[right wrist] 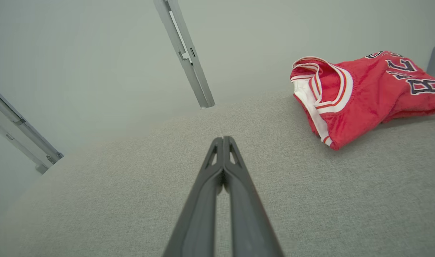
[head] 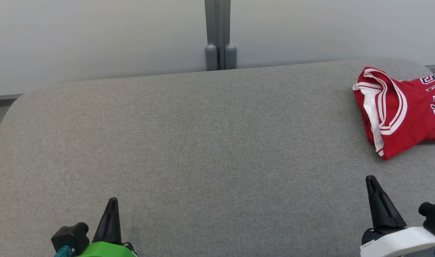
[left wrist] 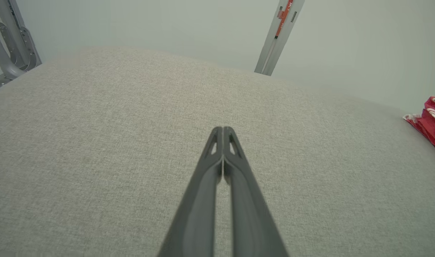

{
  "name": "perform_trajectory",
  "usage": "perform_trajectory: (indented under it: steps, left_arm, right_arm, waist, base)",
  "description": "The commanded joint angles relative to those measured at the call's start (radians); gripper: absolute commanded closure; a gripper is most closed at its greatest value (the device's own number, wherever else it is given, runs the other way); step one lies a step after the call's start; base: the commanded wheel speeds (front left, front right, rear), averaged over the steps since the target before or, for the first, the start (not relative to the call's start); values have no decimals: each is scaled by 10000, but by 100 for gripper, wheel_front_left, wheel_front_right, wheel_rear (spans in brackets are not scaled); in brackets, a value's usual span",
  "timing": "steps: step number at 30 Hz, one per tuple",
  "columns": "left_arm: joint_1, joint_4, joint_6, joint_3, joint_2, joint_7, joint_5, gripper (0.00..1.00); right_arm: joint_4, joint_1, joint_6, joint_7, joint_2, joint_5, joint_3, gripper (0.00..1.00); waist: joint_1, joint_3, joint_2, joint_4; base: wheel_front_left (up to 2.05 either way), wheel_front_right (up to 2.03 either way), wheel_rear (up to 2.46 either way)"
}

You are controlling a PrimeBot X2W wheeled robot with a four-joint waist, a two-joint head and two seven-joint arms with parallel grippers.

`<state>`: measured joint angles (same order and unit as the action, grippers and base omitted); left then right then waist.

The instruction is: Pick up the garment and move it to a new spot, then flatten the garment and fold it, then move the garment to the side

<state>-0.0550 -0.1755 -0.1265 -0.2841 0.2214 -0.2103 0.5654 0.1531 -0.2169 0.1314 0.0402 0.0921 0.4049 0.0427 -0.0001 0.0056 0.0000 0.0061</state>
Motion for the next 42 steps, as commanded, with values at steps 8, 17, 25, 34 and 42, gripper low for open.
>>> perform_trajectory:
  steps: [8, 17, 25, 34, 42]
  left_arm:
    - [445, -21, 358, 524, -138, 360, 1441, 100]
    - [625, -134, 655, 915, -299, 685, 2674, 100]
    - [755, -184, 888, 1243, -429, 957, 3660, 100]
    - [883, -241, 1127, 1579, -577, 1232, 4646, 100]
    - [1008, -295, 1330, 1876, -697, 1483, 5489, 100]
  right_arm:
    - [-396, 609, -2, -96, 119, 1715, -27, 100]
    - [-857, 962, -3, -199, 127, 3158, -36, 100]
    - [-1223, 1238, -2, -294, 125, 4302, -29, 100]
    - [-1600, 1529, -3, -402, 111, 5452, -8, 100]
    - [-1920, 1778, -2, -495, 91, 6425, 20, 100]
  waist:
    - [1, -3, 0, -5]
    - [1, -5, 0, -10]
    - [1, -6, 0, -14]
    - [1, -8, 0, -19]
    - [1, -9, 0, -23]
  base:
    - [0, 0, 0]
    - [0, 0, 0]
    - [0, 0, 0]
    - [0, 0, 0]
    - [0, 0, 0]
